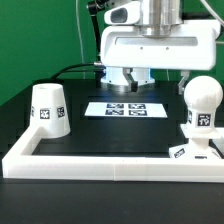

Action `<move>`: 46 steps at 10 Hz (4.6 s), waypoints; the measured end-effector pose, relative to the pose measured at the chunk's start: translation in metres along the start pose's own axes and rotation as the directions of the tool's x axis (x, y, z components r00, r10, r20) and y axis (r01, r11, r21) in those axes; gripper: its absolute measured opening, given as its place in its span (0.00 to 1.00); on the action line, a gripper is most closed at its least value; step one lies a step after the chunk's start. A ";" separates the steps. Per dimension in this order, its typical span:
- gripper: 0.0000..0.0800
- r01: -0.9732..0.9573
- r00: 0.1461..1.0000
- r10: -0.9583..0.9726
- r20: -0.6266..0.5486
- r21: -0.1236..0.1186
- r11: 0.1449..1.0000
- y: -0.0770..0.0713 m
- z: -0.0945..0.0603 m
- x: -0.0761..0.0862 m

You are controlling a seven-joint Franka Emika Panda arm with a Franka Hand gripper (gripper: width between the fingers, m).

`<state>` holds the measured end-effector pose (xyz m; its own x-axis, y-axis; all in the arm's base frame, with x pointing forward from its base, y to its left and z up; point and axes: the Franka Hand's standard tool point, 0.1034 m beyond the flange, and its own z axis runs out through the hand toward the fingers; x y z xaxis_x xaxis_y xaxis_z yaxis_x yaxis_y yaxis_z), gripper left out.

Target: Assemble lamp

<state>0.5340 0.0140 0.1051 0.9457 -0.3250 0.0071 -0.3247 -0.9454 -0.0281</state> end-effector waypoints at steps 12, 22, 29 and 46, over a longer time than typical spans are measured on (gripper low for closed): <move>0.87 0.070 0.997 -0.071 -0.006 -0.026 0.997 0.135 -0.006 0.025; 0.87 0.054 0.999 -0.054 -0.006 -0.026 0.998 0.169 -0.008 0.004; 0.87 0.056 0.998 -0.056 0.010 -0.035 0.998 0.174 0.003 -0.007; 0.05 0.079 0.997 -0.079 -0.003 -0.059 0.995 0.181 0.019 -0.013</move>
Offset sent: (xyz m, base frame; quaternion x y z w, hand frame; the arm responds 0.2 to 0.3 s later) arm 0.0000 -0.0300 0.0000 0.0000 0.0000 0.0000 1.0000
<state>0.4630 -0.1522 0.0808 0.9684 -0.2491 0.0122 -0.2493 -0.9679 0.0316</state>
